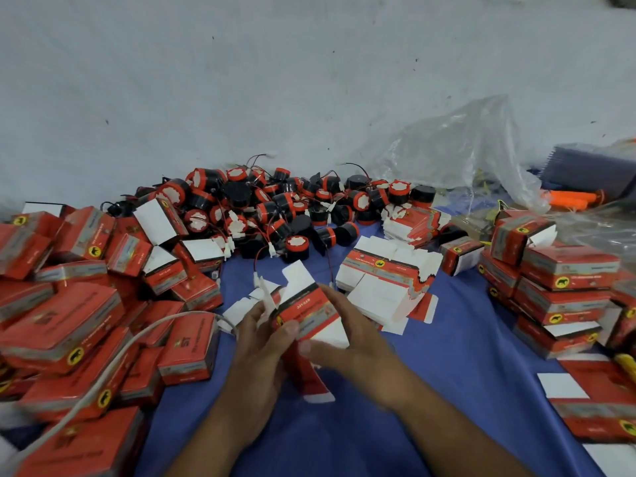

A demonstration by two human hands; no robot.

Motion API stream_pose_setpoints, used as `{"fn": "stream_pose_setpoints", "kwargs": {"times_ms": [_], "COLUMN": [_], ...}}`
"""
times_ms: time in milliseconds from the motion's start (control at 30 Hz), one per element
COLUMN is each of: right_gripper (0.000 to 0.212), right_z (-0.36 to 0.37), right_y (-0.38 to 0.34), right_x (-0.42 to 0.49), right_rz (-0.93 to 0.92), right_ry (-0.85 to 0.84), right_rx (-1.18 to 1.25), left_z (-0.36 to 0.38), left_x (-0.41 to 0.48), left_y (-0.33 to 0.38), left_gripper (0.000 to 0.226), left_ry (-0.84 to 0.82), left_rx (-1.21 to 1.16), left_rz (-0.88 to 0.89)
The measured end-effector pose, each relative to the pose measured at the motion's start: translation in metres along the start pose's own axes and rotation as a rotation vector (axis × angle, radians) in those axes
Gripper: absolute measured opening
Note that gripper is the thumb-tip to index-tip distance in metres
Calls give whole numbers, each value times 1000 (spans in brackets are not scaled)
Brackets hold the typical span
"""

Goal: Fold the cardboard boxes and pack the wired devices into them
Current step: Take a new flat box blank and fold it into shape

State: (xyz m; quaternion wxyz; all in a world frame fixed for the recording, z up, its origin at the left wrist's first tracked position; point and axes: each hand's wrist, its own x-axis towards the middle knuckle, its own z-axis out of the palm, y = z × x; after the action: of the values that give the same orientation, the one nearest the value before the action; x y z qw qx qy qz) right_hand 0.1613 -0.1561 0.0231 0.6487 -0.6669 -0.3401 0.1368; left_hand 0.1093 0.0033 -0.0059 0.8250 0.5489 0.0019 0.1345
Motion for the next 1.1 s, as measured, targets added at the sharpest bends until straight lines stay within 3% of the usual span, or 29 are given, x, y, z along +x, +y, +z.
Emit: {"fn": "stream_pose_setpoints", "kwargs": {"times_ms": [100,200,300,367,500,567,700,800,900,1100], "right_gripper": [64,53,57,60,43,33,60,69,58,24], "right_z": [1,3,4,7,14,13,13,11,7,6], "right_y": [3,4,7,11,10,12,13,12,11,13], "right_x": [-1,-3,-2,0,-2,-3,-2,-2,-1,-1], "right_rz": [-7,-50,-119,-124,-83,-50,-20,-39,-80,-111], "right_ry": [19,154,141,104,157,155,161,244,300,250], "right_rx": [39,-14,-37,-60,10,56,30,-34,-133,-106], "left_z": [4,5,8,8,9,10,6,11,22,8], "left_x": [-1,-3,-6,-7,-7,-7,-6,-14,-16,-10], "left_y": [2,0,0,1,-7,-3,8,7,4,4], "left_gripper": [78,90,92,87,62,54,64,54,51,47], "left_ry": [100,279,353,326,72,103,13,-61,-63,-42], "left_rx": [221,462,611,724,937,886,660,623,548,544], "left_rz": [187,414,462,481,602,575,428,484,497,384]}}
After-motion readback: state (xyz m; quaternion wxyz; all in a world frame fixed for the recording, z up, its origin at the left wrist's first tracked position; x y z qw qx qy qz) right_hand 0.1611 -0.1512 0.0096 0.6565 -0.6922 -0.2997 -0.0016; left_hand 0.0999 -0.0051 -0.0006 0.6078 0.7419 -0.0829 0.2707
